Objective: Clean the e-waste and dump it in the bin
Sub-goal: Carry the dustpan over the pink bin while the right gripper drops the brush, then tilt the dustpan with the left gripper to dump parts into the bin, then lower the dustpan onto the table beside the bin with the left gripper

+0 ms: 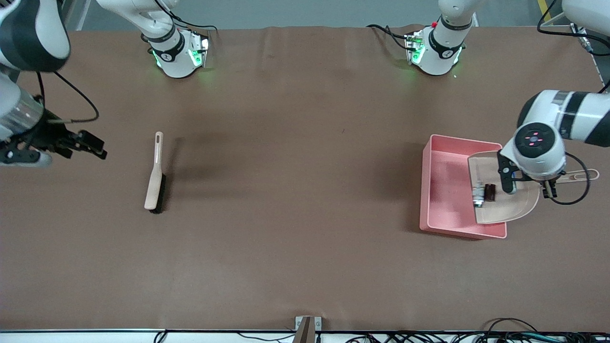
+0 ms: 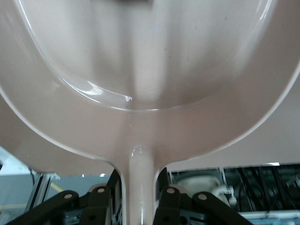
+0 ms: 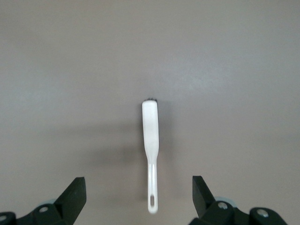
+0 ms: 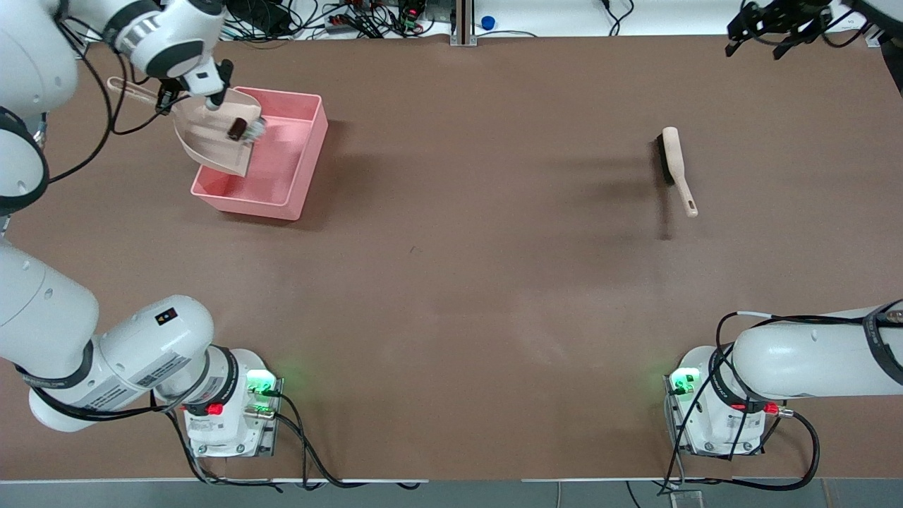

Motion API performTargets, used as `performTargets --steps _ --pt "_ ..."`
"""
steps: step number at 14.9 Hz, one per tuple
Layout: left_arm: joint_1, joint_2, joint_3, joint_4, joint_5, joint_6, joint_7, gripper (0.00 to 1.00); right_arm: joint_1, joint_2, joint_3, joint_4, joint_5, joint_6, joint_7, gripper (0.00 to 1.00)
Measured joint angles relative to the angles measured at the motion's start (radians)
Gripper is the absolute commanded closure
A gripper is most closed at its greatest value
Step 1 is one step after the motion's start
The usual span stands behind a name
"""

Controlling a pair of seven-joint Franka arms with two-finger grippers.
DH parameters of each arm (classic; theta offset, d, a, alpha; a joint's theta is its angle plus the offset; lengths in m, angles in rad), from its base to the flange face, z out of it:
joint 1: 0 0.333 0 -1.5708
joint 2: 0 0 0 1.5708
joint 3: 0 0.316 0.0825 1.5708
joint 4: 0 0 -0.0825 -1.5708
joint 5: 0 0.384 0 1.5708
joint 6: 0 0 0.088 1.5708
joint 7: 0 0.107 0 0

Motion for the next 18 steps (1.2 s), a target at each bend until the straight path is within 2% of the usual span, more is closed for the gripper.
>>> performTargets --steps 2,5,9,12,15,18 --pt "-0.054 -0.002 -0.004 0.004 0.046 -0.036 -0.026 0.98 0.000 -0.021 0.004 0.073 -0.023 -0.085 -0.003 0.00" --pt "-0.104 -0.014 -0.020 0.013 0.126 -0.097 -0.027 0.98 0.000 -0.021 0.006 0.133 -0.065 -0.115 -0.004 0.00" --pt "-0.126 -0.039 -0.177 0.102 0.135 -0.213 -0.028 0.98 0.000 -0.017 0.005 0.159 -0.070 -0.115 -0.003 0.00" --pt "-0.152 -0.052 -0.256 0.191 0.025 -0.254 -0.028 0.98 0.000 -0.017 0.004 0.164 -0.070 -0.115 -0.003 0.00" --pt "-0.175 -0.041 -0.260 0.233 -0.097 -0.250 -0.047 0.98 -0.010 -0.015 0.001 0.183 -0.070 -0.115 -0.003 0.00" --pt "-0.271 0.025 -0.260 0.259 -0.130 -0.246 -0.213 0.98 -0.015 -0.013 0.001 0.204 -0.071 -0.118 -0.003 0.00"
